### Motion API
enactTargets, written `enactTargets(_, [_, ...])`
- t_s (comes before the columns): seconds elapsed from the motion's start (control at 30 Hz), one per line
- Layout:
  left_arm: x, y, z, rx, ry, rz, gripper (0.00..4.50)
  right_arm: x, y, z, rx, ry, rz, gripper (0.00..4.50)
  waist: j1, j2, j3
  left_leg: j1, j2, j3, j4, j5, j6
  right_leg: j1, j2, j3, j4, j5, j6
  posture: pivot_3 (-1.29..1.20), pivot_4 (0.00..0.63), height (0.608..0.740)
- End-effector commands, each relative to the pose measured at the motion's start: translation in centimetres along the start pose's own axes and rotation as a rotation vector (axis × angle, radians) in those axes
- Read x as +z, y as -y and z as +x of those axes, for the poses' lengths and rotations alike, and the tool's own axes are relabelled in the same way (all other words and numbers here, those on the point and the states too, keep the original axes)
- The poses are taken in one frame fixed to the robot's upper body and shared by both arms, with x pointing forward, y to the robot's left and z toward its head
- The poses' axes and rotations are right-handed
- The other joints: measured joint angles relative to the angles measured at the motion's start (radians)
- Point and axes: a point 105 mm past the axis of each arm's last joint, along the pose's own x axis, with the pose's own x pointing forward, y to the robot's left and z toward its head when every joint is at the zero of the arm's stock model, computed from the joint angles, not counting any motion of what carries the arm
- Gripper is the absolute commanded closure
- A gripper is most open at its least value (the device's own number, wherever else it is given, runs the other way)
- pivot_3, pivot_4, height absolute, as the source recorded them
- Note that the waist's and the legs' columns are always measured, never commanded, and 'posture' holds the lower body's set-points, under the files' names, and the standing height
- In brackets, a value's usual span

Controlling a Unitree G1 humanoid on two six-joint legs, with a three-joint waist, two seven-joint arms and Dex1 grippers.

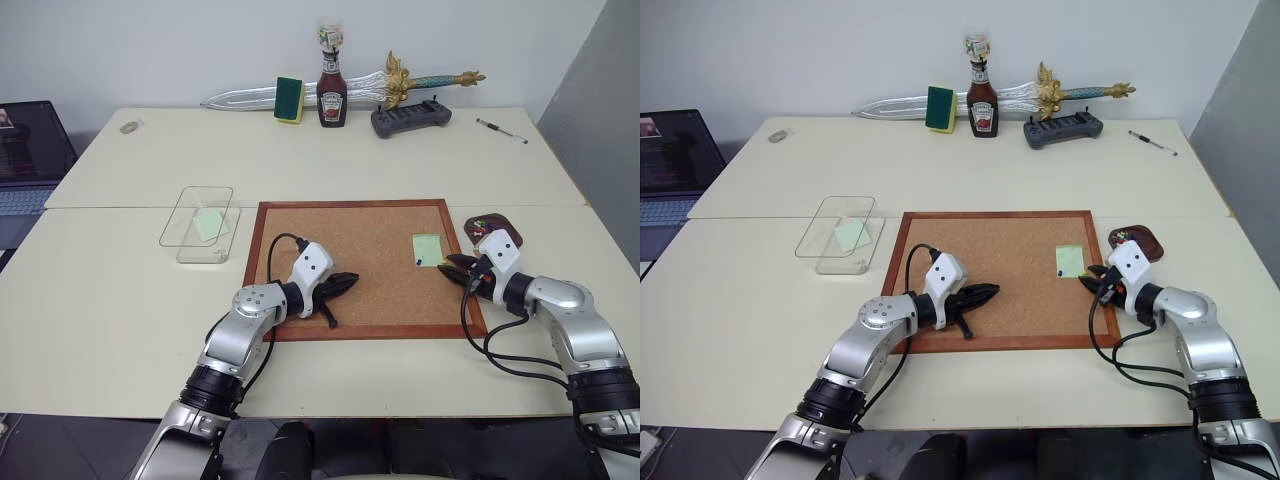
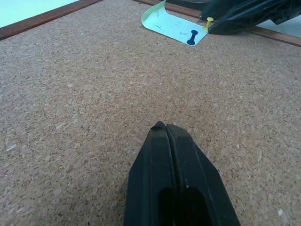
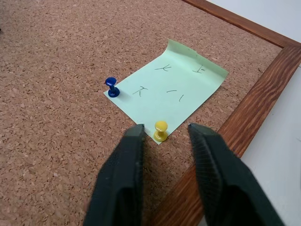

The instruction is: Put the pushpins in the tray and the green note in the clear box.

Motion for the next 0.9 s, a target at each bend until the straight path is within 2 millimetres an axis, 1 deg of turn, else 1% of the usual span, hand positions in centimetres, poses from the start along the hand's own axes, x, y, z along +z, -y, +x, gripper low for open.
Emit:
enactTargets(0.03, [-1.4,0.3,0.0,-0.004,-0.048,-0.025,4.50,1.7,0.5,-0.3,-0.005,0.046,-0.044,4.10,0.000,0.000,0.000,0.000,0.000,0.000,0.000,0.000,0.000,0.000,0.000,0.000,0.000,0.000,0.000,0.00,0.150,0.740])
enactTargets(0.1, [-1.5,0.3,0.0,-0.003,-0.049,-0.024,4.50,1.9,0.5,-0.4,-0.003,0.050,-0.046,4.46,0.000,0.000,0.000,0.000,0.000,0.000,0.000,0.000,0.000,0.000,0.000,0.000,0.000,0.000,0.000,0.00,0.150,0.740])
enactTargets(0.27, [-1.7,0.4,-0.1,-0.004,-0.056,-0.021,4.50,2.6,0.5,-0.6,-0.005,0.083,-0.056,4.46,0.000,0.000,0.000,0.000,0.000,0.000,0.000,0.000,0.000,0.000,0.000,0.000,0.000,0.000,0.000,0.00,0.150,0.740])
enactTargets(0.4, [-1.8,0.4,-0.1,-0.005,-0.066,-0.021,4.50,4.3,0.7,-1.1,-0.029,0.186,-0.048,4.46,0.000,0.000,0.000,0.000,0.000,0.000,0.000,0.000,0.000,0.000,0.000,0.000,0.000,0.000,0.000,0.00,0.150,0.740])
enactTargets(0.47, [-1.9,0.5,-0.2,-0.006,-0.070,-0.021,4.50,4.7,0.6,-1.3,-0.035,0.215,-0.042,4.46,-0.001,0.000,0.000,0.000,0.000,0.000,0.000,0.000,0.000,0.000,0.000,0.000,0.000,0.000,0.000,0.00,0.150,0.740])
enactTargets(0.6, [-2.2,0.5,-0.2,-0.006,-0.081,-0.023,4.50,5.0,0.0,-1.6,-0.014,0.235,-0.025,4.46,0.000,0.000,0.000,0.000,0.000,0.000,0.000,0.000,0.000,0.000,0.000,0.000,0.000,0.000,0.000,0.00,0.150,0.740])
enactTargets(0.73, [-2.3,0.5,-0.3,-0.004,-0.088,-0.023,4.50,4.9,-0.3,-1.6,-0.003,0.230,-0.015,4.46,-0.001,0.000,0.000,0.000,0.000,0.000,0.000,0.000,0.000,0.000,0.000,0.000,0.000,0.000,0.000,0.00,0.150,0.740])
enactTargets(0.83, [-2.4,0.5,-0.3,-0.003,-0.090,-0.024,4.50,5.0,0.8,-1.9,-0.069,0.240,0.028,4.46,-0.001,0.000,0.000,0.000,0.000,0.000,0.000,0.000,0.000,0.000,0.000,0.000,0.000,0.000,0.000,0.00,0.150,0.740])
enactTargets(0.9, [-2.4,0.5,-0.3,-0.001,-0.091,-0.024,4.50,4.4,2.5,-2.2,-0.162,0.231,0.097,4.46,-0.001,0.000,0.000,0.000,0.000,0.000,0.000,0.000,0.000,0.000,0.000,0.000,0.000,0.000,0.000,0.00,0.150,0.740])
